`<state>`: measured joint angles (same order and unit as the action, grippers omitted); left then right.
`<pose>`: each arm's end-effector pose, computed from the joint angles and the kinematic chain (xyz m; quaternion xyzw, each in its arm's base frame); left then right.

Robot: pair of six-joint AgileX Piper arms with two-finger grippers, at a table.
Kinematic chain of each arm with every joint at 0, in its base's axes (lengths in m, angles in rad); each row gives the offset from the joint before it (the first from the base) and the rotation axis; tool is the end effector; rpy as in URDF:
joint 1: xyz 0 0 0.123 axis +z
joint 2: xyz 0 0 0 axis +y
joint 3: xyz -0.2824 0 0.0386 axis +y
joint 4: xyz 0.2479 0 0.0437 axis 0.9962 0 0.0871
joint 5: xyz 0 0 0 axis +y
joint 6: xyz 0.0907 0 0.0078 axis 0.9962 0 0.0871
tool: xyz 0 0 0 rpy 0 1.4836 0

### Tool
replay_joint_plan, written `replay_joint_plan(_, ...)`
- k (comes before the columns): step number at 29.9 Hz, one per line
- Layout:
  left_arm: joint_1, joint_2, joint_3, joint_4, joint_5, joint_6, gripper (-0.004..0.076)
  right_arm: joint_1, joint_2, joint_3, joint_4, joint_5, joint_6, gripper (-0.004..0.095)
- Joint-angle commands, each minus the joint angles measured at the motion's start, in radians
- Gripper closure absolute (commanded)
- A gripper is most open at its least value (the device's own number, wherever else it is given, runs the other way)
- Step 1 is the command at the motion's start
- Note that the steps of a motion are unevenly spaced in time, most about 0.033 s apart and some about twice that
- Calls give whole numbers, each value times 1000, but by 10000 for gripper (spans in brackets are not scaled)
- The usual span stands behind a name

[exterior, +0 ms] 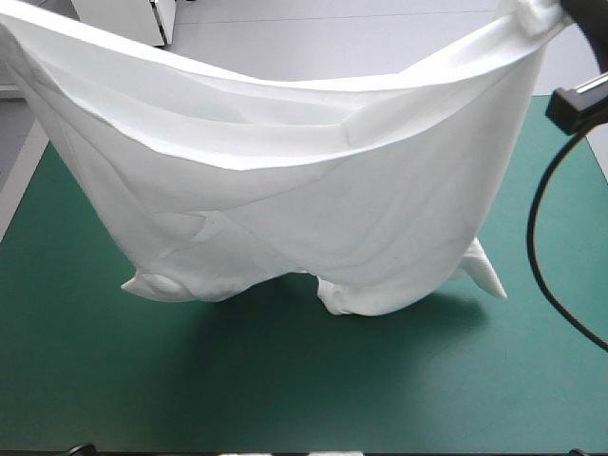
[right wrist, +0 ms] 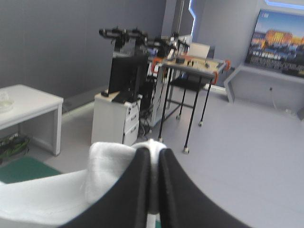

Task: Fold the cloth

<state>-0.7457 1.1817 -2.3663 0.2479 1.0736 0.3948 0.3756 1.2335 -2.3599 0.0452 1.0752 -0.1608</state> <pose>0.0636 -0.0320 0.6636 0.3002 0.5545 -0.0213 0.7759 0.0919 0.0401 0.6573 -0.1816 0.6308 0.1019 0.7475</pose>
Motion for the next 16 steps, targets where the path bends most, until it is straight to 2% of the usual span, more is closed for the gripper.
replay_joint_plan(1,-9,9,-15,7,-264,29,733,-4,-9,-55,-6,-153,-16,923)
replay_joint_plan(4,-9,9,-15,0,-379,29,733,-4,-9,-83,17,-159,-29,923)
replay_joint_plan(6,-9,9,-15,-3,-407,29,733,-4,-9,-87,17,-161,-29,923)
replay_joint_plan(10,-9,24,-15,-3,-381,26,733,-4,-7,-80,6,-159,-29,923)
replay_joint_plan(16,-9,93,-13,77,-265,-31,733,-4,39,-43,-60,-159,-19,923)
